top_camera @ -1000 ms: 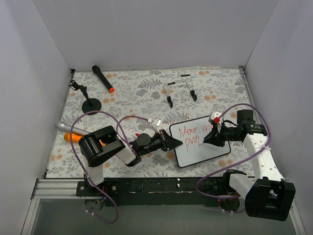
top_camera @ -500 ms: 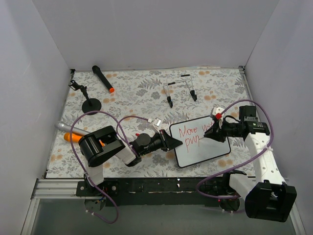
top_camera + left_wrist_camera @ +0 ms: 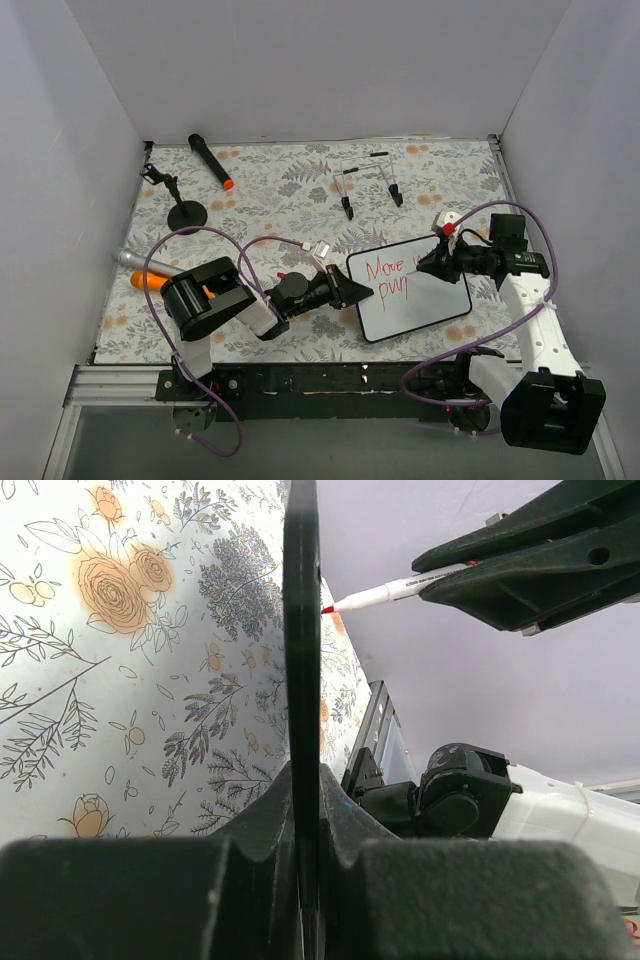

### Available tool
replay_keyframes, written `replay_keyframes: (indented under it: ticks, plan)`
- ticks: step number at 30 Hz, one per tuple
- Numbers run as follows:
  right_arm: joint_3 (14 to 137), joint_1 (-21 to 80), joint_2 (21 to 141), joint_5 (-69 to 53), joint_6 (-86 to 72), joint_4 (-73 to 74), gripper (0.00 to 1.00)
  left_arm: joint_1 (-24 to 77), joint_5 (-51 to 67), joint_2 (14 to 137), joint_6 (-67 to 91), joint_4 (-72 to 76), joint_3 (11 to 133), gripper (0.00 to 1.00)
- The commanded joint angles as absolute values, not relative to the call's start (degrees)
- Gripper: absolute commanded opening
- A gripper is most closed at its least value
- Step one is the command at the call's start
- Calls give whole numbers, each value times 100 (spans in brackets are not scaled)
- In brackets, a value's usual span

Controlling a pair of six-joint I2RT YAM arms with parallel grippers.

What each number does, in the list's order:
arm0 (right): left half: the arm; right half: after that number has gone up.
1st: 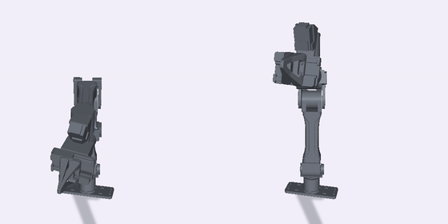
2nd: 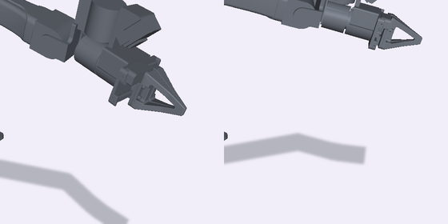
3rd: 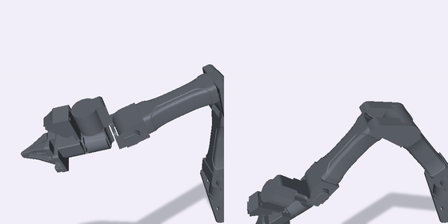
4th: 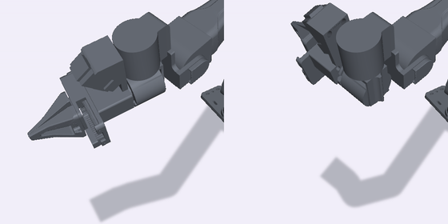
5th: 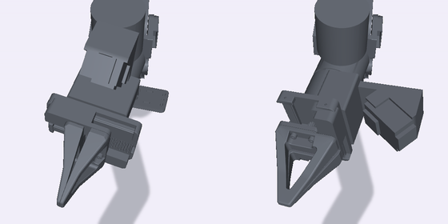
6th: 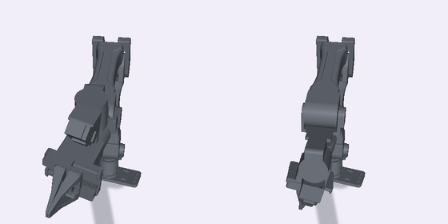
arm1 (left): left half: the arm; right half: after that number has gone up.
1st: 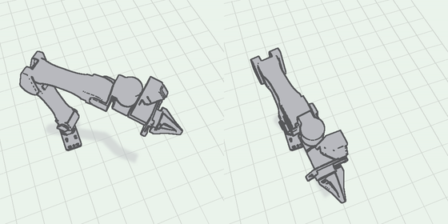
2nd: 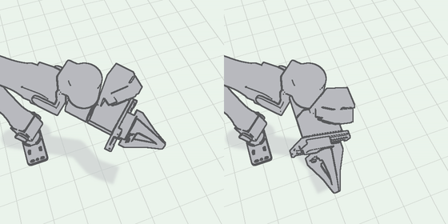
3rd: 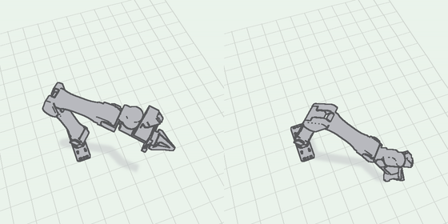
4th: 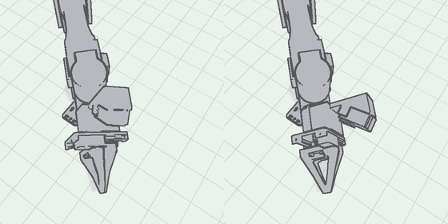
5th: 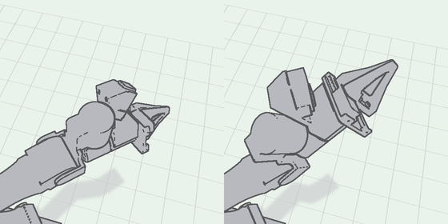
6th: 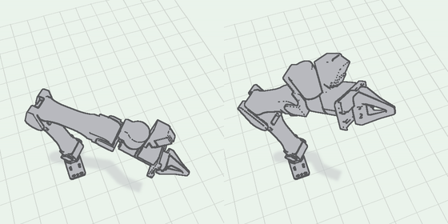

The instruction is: Write a sentence on the whiteboard

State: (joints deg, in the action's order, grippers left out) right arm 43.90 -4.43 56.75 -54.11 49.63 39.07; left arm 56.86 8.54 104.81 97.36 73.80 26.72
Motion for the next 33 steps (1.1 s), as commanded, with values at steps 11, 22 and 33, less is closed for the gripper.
replay_keyframes:
  ticks: [11, 22, 33]
  plan:
    - [4254, -448, 5713, -5467, 4992, 3841, 1, 5748, 967, 10485, 9624, 8455, 2733, 0]
    - [4236, -448, 5801, -5467, 4948, 3744, 1, 5748, 984, 10494, 9615, 8446, 2742, 0]
    - [4140, -448, 5625, -5098, 4474, 3243, 1, 5748, 967, 10459, 9607, 8438, 2725, 0]
